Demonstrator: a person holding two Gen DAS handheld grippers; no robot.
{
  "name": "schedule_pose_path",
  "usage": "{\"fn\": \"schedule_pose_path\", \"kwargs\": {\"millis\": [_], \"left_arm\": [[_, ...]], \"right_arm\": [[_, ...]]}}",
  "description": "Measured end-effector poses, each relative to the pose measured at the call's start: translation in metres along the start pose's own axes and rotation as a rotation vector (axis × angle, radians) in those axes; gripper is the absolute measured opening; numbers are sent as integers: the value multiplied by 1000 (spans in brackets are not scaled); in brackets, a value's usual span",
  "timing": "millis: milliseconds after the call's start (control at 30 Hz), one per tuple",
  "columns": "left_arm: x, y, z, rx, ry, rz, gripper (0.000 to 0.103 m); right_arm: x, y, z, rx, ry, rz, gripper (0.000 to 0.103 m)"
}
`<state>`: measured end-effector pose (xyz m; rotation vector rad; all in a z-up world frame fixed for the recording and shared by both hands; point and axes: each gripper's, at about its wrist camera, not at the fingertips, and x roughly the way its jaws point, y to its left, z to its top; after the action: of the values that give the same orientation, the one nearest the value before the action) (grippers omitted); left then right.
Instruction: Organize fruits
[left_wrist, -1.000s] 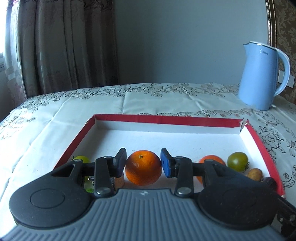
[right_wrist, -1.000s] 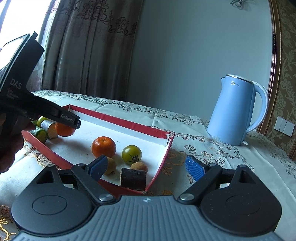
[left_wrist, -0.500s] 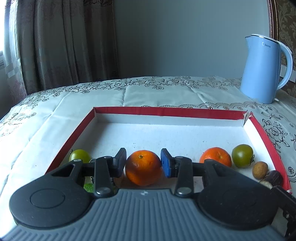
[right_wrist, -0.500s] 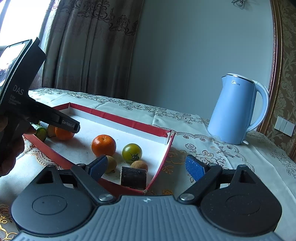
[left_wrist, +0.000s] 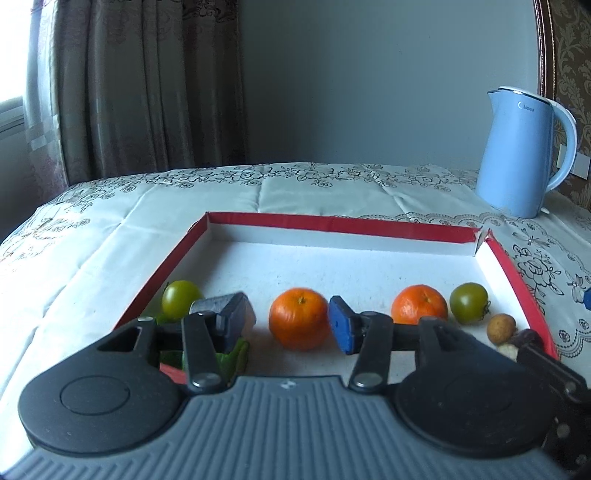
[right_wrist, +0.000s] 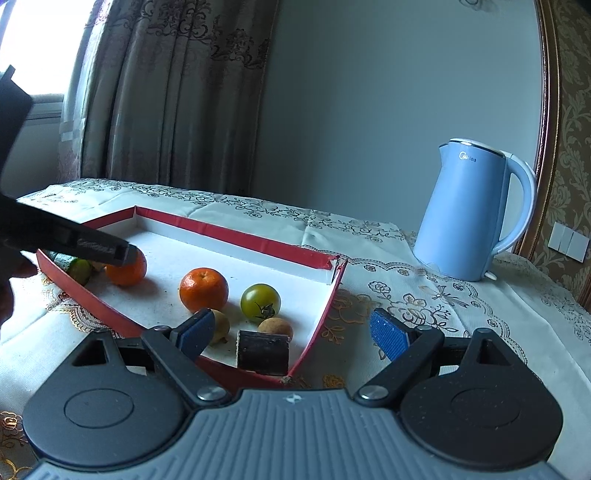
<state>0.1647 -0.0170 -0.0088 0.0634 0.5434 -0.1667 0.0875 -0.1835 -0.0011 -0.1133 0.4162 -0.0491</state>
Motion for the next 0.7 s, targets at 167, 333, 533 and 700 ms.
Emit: {"fn": "schedule_pose_path", "kwargs": {"millis": [167, 333, 533, 700], "left_arm": [[-32, -1, -8, 16, -64, 101, 76], [-69, 8, -12, -31, -83, 88, 85], [-100, 10, -21, -88, -76, 88, 92], [-112, 7, -27, -96, -45, 68, 98]], "right_arm": [[3, -5, 0, 32, 32, 25, 92], [1, -9, -1, 145, 102, 98, 95], [-17, 2, -3, 228, 126, 96, 99], [-25, 21, 3, 228, 155, 63, 99]]}}
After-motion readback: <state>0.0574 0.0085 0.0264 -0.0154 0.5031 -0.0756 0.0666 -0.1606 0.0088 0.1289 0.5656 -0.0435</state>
